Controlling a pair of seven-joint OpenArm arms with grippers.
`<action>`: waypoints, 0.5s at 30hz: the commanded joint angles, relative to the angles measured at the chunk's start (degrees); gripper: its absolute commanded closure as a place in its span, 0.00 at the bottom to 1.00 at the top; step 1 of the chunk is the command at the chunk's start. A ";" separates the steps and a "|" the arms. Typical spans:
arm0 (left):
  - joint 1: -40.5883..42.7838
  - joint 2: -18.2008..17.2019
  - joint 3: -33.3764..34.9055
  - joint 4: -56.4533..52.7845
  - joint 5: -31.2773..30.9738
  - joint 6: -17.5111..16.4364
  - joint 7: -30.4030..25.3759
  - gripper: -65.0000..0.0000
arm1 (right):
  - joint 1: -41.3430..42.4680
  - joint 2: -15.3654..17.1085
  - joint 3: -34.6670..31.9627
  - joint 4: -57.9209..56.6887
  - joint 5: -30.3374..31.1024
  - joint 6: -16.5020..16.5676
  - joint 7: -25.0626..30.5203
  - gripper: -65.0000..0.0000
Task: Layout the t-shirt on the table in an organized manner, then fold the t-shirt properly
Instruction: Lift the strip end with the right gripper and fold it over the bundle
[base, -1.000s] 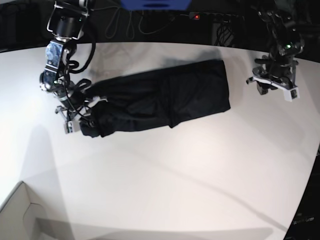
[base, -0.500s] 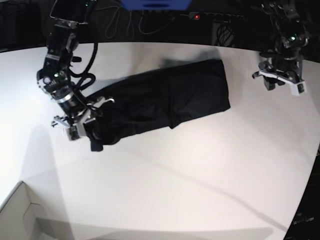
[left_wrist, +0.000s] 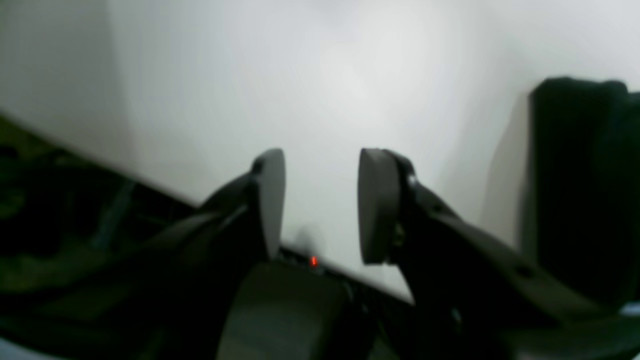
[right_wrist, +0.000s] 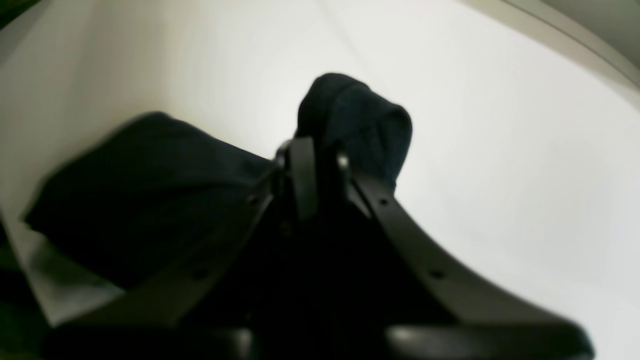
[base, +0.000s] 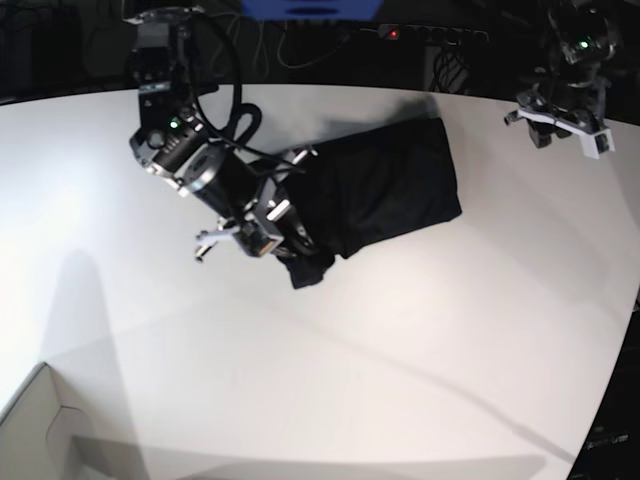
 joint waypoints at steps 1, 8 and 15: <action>0.62 -0.29 -0.30 1.20 -0.06 0.00 -1.10 0.63 | 0.89 -0.24 -1.78 1.17 1.14 0.19 1.70 1.00; 1.24 2.88 -0.30 1.38 -0.06 0.00 -1.19 0.63 | 3.00 -0.24 -9.61 0.73 1.05 0.19 1.70 1.00; 0.97 4.02 -0.12 1.38 -0.06 0.00 -1.19 0.63 | 8.01 0.03 -17.43 -3.76 1.05 0.19 1.52 1.00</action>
